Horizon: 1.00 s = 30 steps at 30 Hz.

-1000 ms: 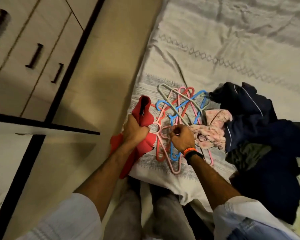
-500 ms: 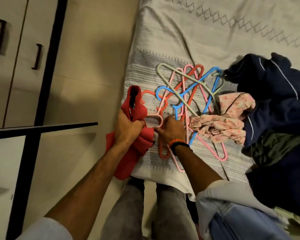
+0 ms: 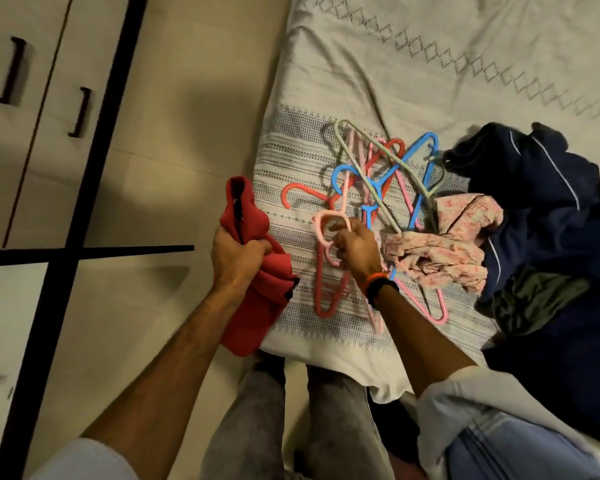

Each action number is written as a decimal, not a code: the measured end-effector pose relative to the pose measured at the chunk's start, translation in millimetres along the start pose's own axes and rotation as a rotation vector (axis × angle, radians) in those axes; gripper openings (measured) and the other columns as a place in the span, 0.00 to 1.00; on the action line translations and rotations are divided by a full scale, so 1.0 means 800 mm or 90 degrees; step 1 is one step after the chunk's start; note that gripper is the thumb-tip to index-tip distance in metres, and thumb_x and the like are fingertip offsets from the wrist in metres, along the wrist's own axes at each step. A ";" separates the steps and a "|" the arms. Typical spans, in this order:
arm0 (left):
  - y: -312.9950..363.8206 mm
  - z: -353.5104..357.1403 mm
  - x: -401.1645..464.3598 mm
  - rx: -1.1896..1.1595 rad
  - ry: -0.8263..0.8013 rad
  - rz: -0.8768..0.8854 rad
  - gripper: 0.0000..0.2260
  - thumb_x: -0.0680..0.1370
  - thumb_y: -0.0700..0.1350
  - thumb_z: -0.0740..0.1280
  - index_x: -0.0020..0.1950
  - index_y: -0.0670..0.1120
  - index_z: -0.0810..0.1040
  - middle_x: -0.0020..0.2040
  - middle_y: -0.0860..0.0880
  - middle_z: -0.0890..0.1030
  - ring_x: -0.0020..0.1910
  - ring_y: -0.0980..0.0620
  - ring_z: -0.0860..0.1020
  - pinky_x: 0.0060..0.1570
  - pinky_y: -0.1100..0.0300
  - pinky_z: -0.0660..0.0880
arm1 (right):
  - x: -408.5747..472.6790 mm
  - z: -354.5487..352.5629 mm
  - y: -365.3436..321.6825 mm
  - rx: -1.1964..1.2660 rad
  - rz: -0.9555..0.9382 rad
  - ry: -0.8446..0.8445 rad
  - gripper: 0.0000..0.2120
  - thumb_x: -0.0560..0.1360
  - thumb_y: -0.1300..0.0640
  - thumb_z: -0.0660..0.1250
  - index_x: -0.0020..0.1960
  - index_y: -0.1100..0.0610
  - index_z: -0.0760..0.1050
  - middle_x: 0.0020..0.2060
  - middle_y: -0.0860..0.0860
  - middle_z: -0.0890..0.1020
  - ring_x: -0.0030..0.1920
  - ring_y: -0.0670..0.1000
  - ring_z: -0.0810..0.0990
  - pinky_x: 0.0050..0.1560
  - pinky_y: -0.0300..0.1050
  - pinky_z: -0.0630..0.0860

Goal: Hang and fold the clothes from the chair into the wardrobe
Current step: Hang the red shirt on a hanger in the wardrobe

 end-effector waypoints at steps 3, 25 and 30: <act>-0.003 0.006 0.001 0.014 -0.024 0.021 0.42 0.49 0.55 0.74 0.64 0.49 0.75 0.56 0.50 0.83 0.52 0.48 0.82 0.56 0.47 0.79 | -0.020 0.019 -0.018 0.129 0.003 -0.116 0.15 0.75 0.65 0.54 0.44 0.55 0.78 0.24 0.45 0.65 0.23 0.44 0.58 0.24 0.35 0.54; -0.002 0.022 -0.026 0.124 -0.144 0.150 0.31 0.61 0.45 0.83 0.62 0.43 0.80 0.53 0.50 0.82 0.51 0.49 0.81 0.47 0.61 0.77 | -0.065 0.052 -0.023 -0.256 -0.129 -0.305 0.14 0.73 0.64 0.62 0.56 0.59 0.80 0.44 0.59 0.83 0.47 0.55 0.82 0.54 0.56 0.79; -0.003 0.015 -0.025 0.140 -0.101 0.151 0.21 0.69 0.43 0.78 0.61 0.42 0.80 0.49 0.49 0.80 0.49 0.50 0.79 0.41 0.65 0.69 | -0.058 0.045 -0.039 -0.380 -0.150 -0.259 0.21 0.72 0.63 0.73 0.64 0.55 0.79 0.42 0.44 0.85 0.44 0.41 0.83 0.54 0.45 0.79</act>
Point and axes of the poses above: each hand's wrist, its own x-axis towards the middle knuckle, its own z-axis out of the palm, y = z × x, the point moved 4 cm from there along x, towards the middle knuckle
